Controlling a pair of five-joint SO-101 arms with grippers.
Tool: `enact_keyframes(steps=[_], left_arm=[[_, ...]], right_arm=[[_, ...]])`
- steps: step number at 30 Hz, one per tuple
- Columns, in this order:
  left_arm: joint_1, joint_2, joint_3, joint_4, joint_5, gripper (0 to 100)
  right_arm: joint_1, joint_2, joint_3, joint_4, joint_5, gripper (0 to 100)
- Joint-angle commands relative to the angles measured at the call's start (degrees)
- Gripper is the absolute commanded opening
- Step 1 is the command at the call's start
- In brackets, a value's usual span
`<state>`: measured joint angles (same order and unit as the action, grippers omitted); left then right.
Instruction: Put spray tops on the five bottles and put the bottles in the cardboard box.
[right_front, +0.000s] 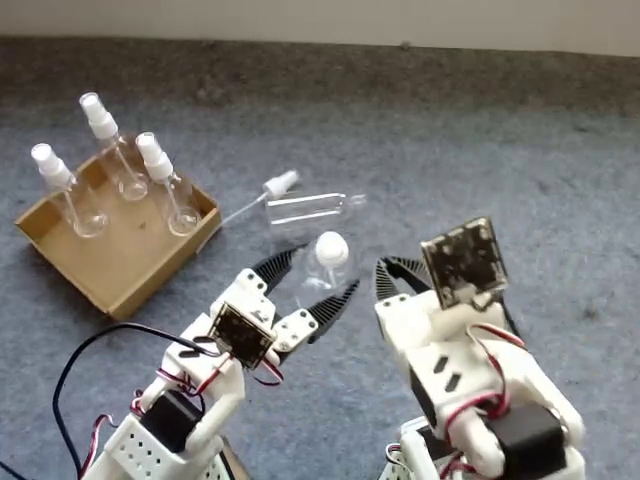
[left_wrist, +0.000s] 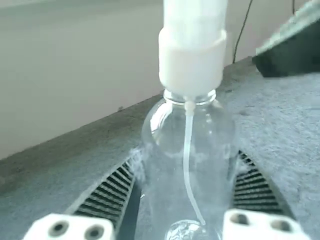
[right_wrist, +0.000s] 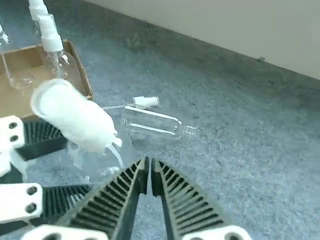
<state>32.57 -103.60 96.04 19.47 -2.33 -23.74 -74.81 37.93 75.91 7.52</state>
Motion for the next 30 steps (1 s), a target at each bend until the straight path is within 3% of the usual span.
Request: enact_keyframes(steps=[1,10,17,20,26,30], left_arm=[[-5.32,-0.84,-1.63,-1.58,-0.09,11],[-14.90,-0.75,-3.47,-1.41,-0.26,11],[-16.13,-0.40,-6.11,-1.05,-0.35,11],[-16.13,-0.31,-10.07,3.60,-0.26,11],[-16.13,-0.22,-16.84,8.00,-0.18,11],[-16.13,-0.13,-17.19,7.91,-0.18,11]], right_arm=[[0.75,-0.04,5.76,-6.81,0.35,0.5],[0.75,-0.04,21.23,-21.67,0.18,0.5],[0.40,-0.04,30.73,-29.85,0.18,0.5],[0.31,-0.04,34.51,-35.30,0.00,0.5],[-1.89,-0.04,43.82,-49.10,-16.09,0.5],[-4.53,-0.04,47.43,-56.40,-17.85,0.5]])
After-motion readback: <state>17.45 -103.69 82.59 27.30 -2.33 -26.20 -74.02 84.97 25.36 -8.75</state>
